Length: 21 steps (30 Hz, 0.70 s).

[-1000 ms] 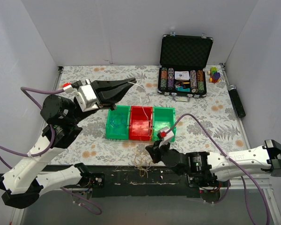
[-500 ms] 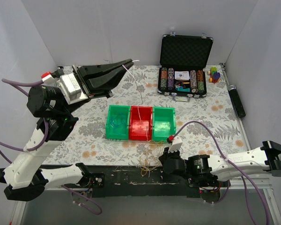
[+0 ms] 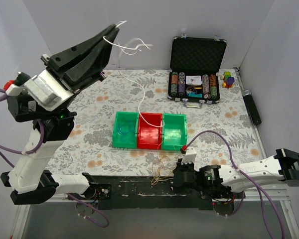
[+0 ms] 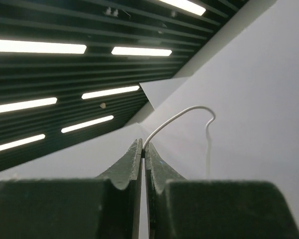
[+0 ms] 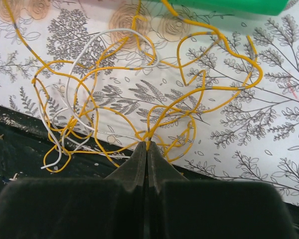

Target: Untangle the cables

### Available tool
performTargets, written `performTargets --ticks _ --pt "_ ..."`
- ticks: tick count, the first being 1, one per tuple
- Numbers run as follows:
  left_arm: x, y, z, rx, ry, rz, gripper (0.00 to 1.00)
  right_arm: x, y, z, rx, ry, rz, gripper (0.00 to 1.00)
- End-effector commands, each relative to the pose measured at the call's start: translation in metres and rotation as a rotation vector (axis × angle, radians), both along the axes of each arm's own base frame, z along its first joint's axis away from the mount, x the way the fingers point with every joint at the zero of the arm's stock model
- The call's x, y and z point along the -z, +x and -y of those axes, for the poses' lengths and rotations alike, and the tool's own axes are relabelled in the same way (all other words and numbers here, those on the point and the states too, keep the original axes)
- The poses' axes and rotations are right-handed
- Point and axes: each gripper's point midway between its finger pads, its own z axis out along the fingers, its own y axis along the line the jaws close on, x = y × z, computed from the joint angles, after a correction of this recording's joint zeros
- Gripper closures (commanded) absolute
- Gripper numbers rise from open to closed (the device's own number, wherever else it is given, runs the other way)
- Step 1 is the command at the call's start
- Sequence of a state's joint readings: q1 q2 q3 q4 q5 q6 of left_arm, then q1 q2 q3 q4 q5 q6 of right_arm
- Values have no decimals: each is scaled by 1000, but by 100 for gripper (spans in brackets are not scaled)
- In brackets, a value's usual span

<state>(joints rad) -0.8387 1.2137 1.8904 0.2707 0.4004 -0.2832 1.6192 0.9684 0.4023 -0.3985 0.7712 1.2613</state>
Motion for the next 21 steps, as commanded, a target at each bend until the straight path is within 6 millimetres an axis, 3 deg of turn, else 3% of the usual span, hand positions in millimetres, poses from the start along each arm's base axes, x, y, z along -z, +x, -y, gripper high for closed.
performTargets --ticks 1,4,6,11,12,15,21 --pt "-41 -15 -39 -117 -162 137 100 3 -1 16 85 -9 -30 99" --pt "-49 -14 -41 -126 -176 134 100 2 -2 18 93 0 -25 99" --pt "-38 -8 -31 -105 -131 99 100 -4 -3 15 77 19 -3 99" --pt "34 23 14 -24 27 -79 100 -9 -10 13 53 14 19 99" --pt "56 36 26 -23 67 -125 100 -8 -12 16 62 3 19 99" --pt "98 58 43 -45 113 -198 100 -10 -19 29 95 -30 40 99" --pt "159 93 77 -57 188 -289 100 -31 -28 35 86 7 144 99"
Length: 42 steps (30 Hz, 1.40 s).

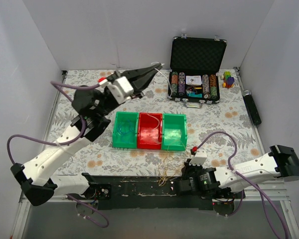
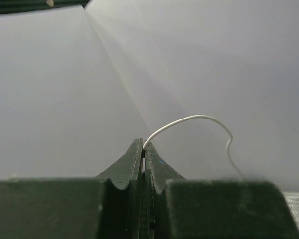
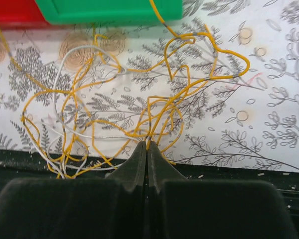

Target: Untangle the cables

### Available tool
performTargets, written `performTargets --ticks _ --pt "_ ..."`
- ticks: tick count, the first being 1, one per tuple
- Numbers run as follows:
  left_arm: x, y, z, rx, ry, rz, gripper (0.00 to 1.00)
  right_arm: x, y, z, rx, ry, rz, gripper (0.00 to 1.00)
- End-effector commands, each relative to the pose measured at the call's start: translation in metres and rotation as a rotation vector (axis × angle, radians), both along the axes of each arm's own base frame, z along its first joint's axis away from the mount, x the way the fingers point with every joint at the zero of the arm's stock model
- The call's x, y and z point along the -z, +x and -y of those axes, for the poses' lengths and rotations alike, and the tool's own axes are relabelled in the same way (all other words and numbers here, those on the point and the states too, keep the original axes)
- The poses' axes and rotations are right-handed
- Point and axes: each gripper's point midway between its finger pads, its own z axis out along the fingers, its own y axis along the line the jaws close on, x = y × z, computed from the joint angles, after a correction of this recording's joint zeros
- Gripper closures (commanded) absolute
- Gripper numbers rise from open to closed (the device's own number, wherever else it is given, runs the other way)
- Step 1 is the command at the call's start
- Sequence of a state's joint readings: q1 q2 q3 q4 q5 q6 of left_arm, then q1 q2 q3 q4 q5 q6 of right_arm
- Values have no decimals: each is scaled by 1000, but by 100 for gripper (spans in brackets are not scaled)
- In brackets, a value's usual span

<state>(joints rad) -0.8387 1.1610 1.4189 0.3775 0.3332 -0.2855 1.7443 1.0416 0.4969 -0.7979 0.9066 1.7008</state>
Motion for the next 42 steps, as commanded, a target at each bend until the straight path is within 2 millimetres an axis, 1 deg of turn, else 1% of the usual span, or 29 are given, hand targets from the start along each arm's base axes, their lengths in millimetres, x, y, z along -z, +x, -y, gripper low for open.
performTargets --ticks 1,2,4,7,12,14,17,20,22,25,33,38,41,42 --pt "29 19 14 -11 12 -53 100 -31 -29 -6 -136 78 141 99" --pt "39 24 20 -6 26 -66 100 -33 -29 -5 -142 82 157 99" --pt "65 34 33 4 63 -100 100 -39 -29 -4 -135 112 176 99" --pt "100 46 48 6 106 -139 100 -47 -30 -1 -147 137 209 99" --pt "140 58 65 17 165 -180 100 -54 -32 4 -150 156 230 99" --pt "154 62 71 24 189 -194 100 -53 -36 3 -161 158 226 99" --pt "166 70 76 10 207 -207 100 -53 -40 1 -174 168 218 99" --pt "172 79 76 -34 213 -210 100 -52 -41 1 -178 159 221 99" --pt "176 82 77 -47 220 -204 100 -52 -40 2 -179 162 222 99" --pt "188 85 79 -54 246 -209 100 -52 -39 3 -177 171 217 99" --pt "224 80 91 -6 319 -197 100 -51 -39 3 -173 174 219 99" --pt "246 79 96 -11 385 -123 100 -49 -40 4 -176 168 216 99" --pt "252 78 96 -15 418 -69 100 -48 -40 5 -174 169 211 99" --pt "249 79 94 -29 403 -60 100 -48 -40 5 -174 172 209 99"
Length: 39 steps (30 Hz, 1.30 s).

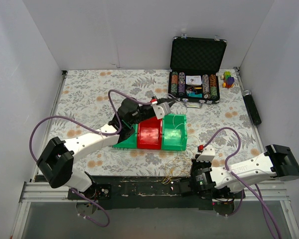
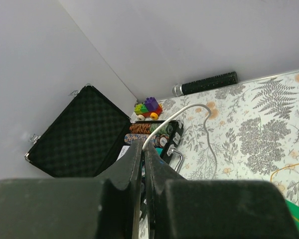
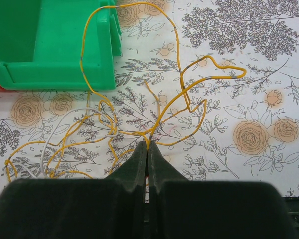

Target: Untangle the cables

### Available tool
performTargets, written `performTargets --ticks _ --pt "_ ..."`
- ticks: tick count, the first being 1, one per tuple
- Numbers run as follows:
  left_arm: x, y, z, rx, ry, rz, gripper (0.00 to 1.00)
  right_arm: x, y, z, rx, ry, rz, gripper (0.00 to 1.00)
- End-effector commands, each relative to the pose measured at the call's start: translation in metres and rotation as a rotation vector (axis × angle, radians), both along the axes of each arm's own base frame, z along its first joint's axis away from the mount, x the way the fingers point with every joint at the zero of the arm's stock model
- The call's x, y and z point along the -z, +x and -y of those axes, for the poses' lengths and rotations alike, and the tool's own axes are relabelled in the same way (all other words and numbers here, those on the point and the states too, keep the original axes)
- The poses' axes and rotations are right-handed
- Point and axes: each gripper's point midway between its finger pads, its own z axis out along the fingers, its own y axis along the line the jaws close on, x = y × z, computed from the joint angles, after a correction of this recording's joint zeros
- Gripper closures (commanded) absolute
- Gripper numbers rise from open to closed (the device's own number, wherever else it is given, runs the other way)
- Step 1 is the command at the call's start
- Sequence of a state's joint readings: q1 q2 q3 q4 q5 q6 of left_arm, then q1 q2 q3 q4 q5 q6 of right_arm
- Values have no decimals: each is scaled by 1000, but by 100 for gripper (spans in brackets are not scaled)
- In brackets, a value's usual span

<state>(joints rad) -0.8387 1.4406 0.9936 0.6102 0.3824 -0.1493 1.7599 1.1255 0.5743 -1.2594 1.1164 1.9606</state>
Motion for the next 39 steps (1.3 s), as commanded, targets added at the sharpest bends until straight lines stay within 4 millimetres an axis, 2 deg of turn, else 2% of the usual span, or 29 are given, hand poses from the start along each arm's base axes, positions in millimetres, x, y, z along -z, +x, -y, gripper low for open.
performTargets --ticks 1,4,5,10,15,23,36,39 --pt "-16 -2 -5 -11 -15 118 100 -12 -79 -52 -336 343 -59 99" --pt "-42 5 -15 -73 -86 124 100 -12 -78 -53 -339 343 -56 99" --pt "-54 4 -20 -87 -124 138 100 -12 -78 -52 -338 341 -53 99" --pt "-91 2 -39 -148 -224 152 100 -11 -77 -52 -335 349 -51 99" --pt "-97 -2 -51 -175 -234 164 100 -11 -77 -52 -333 349 -54 99" --pt "-68 -7 -45 -133 -163 139 100 -12 -78 -53 -337 349 -53 99" --pt "-1 -6 -19 -42 -22 88 100 -19 -83 -60 -363 330 -42 99" --pt "14 -11 -9 -3 8 65 100 -19 -84 -60 -370 321 -40 99"
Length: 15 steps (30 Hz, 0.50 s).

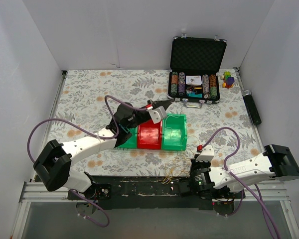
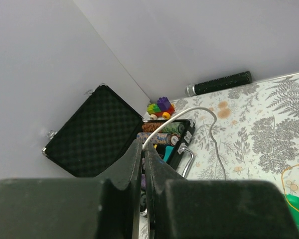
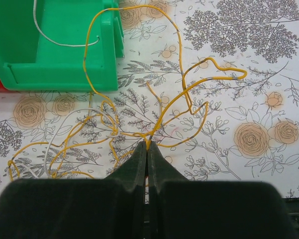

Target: Untangle the cables

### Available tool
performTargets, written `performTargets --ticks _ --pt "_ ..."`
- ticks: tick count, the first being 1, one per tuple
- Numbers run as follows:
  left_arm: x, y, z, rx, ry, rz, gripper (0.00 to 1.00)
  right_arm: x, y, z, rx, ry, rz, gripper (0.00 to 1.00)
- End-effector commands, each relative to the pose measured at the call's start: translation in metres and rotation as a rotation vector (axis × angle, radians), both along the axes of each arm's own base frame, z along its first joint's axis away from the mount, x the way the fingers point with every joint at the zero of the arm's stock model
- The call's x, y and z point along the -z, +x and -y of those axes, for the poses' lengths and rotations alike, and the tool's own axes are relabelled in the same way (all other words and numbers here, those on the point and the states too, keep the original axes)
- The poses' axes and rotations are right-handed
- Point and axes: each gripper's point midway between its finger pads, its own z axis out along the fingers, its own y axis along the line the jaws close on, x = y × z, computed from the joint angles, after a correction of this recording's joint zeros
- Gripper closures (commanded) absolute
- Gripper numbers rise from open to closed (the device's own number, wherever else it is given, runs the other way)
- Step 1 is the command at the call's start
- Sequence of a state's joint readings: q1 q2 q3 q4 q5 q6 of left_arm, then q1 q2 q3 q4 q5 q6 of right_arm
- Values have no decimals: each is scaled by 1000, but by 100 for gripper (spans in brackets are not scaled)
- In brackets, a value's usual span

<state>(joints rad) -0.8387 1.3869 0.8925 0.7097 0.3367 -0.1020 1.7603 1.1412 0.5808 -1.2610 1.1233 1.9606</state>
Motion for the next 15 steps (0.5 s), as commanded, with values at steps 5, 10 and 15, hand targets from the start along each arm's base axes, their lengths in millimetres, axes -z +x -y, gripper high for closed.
performTargets --ticks 5,10,15 --pt "35 -25 22 129 84 -87 100 -18 -85 -58 -368 327 -53 99" --pt "57 -36 27 159 101 -198 100 -18 -84 -58 -363 330 -54 99" --pt "76 -40 27 153 108 -277 100 -17 -83 -58 -361 341 -53 99"
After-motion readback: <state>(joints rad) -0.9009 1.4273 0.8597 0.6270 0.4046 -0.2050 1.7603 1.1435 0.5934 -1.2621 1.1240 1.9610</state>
